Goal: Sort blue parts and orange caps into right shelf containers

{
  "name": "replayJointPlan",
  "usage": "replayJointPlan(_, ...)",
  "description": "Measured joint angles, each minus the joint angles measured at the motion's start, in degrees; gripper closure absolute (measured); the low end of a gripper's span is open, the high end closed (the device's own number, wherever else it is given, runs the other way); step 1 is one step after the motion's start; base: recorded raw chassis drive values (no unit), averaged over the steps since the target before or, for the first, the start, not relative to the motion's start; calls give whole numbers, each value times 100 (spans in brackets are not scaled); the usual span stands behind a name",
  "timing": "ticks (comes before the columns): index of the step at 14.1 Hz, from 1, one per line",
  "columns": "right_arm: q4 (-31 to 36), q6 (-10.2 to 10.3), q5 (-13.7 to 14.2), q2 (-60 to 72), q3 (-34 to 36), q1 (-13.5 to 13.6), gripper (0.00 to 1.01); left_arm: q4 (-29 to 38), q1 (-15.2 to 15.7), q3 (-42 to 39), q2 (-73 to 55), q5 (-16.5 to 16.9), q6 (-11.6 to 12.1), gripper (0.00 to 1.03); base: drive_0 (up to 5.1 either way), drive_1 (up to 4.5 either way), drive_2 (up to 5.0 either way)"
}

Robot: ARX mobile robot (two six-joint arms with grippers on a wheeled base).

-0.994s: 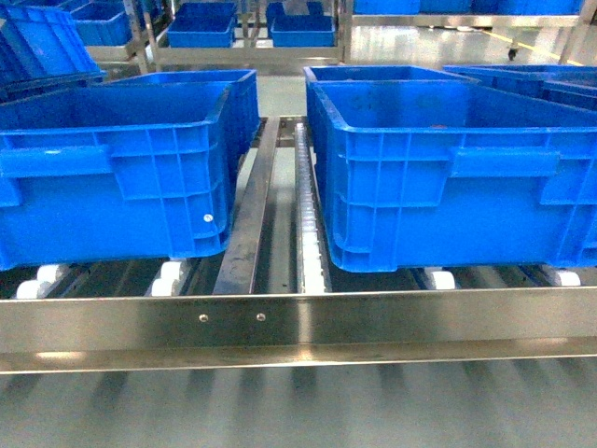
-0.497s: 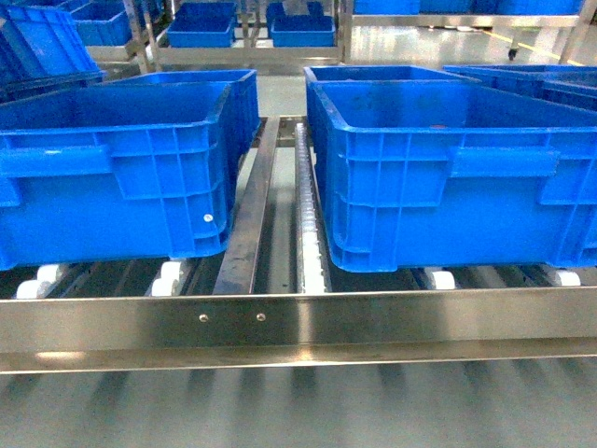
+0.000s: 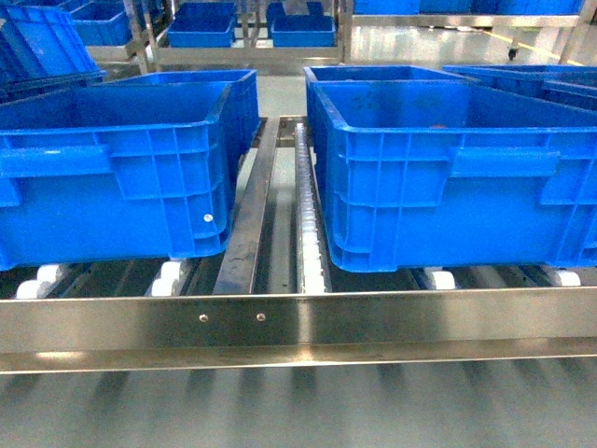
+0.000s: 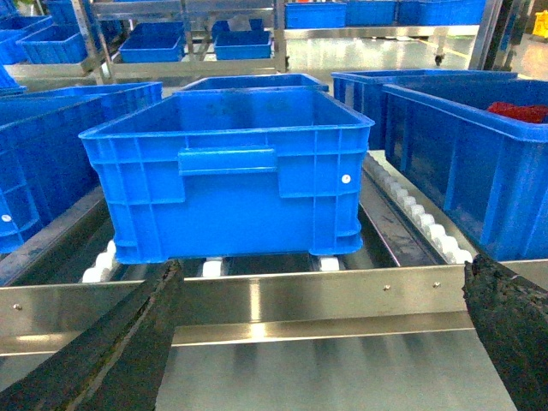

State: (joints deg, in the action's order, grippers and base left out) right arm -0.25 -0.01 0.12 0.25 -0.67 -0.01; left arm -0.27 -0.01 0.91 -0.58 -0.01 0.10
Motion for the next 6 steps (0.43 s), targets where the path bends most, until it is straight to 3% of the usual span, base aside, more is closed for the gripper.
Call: replayJointPlan(6,0,0,0,0,0,0,3,0,0,0,0,0,0,5,0,0,0)
